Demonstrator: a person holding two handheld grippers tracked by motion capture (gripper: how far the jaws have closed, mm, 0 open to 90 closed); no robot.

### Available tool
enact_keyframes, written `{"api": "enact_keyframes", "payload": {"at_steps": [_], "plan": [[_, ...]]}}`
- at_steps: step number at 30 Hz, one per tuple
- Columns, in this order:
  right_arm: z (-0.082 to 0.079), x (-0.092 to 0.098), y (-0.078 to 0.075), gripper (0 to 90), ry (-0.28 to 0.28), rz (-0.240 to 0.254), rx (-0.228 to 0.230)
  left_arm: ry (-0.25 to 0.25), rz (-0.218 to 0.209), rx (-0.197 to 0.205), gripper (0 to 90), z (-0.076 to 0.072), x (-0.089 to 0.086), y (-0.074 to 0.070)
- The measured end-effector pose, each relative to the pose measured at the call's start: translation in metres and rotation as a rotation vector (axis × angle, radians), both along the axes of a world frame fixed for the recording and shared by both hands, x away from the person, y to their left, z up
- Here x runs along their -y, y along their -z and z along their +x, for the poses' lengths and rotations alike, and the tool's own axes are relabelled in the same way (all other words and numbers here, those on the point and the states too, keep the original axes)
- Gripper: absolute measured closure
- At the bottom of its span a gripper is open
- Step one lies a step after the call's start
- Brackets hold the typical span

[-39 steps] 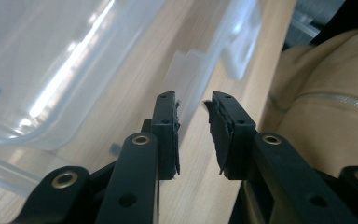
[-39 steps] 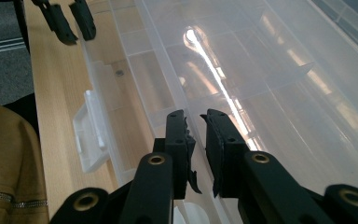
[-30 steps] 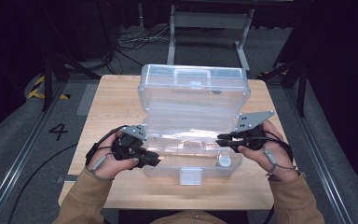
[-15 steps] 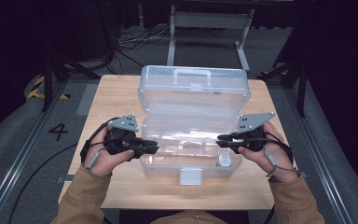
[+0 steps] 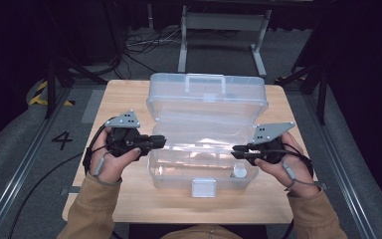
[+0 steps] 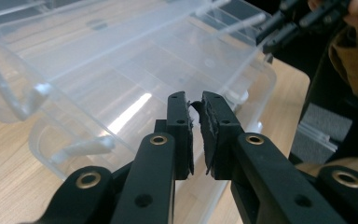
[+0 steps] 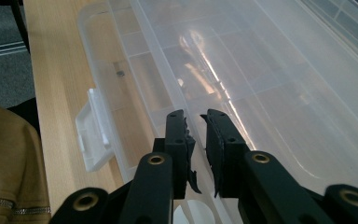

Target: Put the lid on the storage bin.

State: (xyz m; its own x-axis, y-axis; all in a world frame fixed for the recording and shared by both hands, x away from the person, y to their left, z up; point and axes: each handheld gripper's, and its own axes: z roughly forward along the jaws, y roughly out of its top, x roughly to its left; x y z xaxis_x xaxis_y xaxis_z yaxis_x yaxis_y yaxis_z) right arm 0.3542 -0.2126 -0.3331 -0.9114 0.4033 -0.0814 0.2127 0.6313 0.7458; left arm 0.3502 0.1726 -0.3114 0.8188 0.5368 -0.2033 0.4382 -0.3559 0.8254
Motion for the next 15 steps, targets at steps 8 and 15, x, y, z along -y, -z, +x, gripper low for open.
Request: {"api": "enact_keyframes", "payload": {"at_steps": [8, 15], "plan": [[-0.004, 0.001, 0.001, 79.3, 0.004, -0.003, -0.001, -0.097, -0.014, 0.021, 83.8, 0.004, -0.003, -0.002], [-0.010, 0.001, 0.002, 80.7, -0.012, -0.015, -0.016, -0.156, -0.013, 0.022, 89.6, 0.008, -0.007, -0.005]]}}
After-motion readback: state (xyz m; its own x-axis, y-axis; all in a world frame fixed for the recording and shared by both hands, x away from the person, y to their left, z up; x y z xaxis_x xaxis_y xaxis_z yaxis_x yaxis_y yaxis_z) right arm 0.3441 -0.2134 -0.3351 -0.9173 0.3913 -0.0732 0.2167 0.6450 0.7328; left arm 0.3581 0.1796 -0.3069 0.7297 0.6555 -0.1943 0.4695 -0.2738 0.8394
